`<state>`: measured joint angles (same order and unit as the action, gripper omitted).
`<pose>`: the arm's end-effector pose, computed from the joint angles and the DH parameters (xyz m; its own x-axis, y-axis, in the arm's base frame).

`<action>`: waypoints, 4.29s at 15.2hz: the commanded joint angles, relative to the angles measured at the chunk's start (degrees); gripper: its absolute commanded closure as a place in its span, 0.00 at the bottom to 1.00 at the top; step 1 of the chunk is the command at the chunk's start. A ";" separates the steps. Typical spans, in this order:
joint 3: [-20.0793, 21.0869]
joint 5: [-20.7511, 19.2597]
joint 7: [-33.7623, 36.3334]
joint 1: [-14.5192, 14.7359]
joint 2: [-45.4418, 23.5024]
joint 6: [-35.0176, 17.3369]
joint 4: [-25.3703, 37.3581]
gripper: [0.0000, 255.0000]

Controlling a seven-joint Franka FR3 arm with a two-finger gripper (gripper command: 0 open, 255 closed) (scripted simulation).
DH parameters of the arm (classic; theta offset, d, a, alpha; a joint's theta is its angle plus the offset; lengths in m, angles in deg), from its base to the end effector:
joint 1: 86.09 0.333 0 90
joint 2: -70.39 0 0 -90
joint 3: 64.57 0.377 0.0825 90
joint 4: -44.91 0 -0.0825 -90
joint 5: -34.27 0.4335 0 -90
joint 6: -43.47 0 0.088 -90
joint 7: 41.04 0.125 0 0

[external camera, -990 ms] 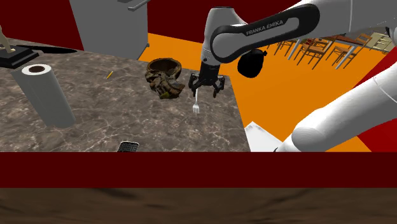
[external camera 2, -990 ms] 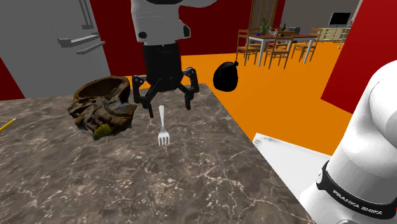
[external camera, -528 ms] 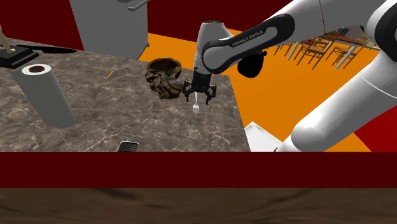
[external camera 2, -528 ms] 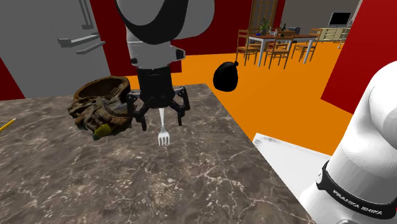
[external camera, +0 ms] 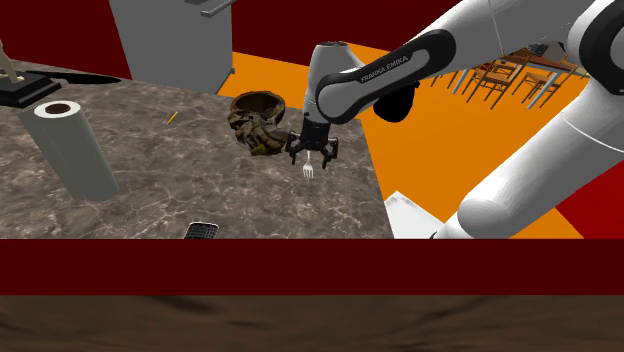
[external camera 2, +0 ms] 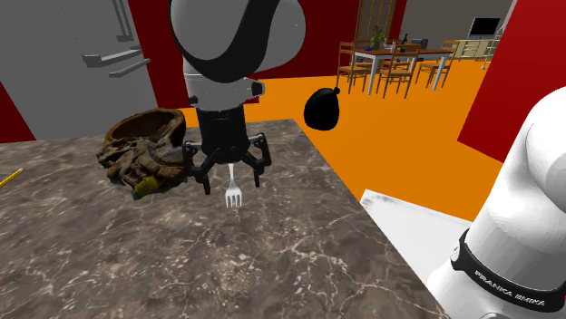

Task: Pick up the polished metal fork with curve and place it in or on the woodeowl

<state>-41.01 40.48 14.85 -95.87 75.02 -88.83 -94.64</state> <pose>0.4843 0.1219 0.3355 0.6861 -0.7245 -0.0660 -0.7251 -0.6884 0.0191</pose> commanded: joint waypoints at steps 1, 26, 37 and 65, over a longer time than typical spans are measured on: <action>0.00 0.00 0.00 0.00 -0.01 -0.02 -0.01 0.00; -0.94 1.93 -1.32 0.13 6.50 10.83 4.64 1.00; -1.87 2.44 -1.68 0.09 10.03 19.75 10.14 1.00; -0.39 -12.90 7.92 4.39 -29.31 33.37 60.73 1.00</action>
<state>-41.34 27.67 22.77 -91.48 45.92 -54.93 -33.60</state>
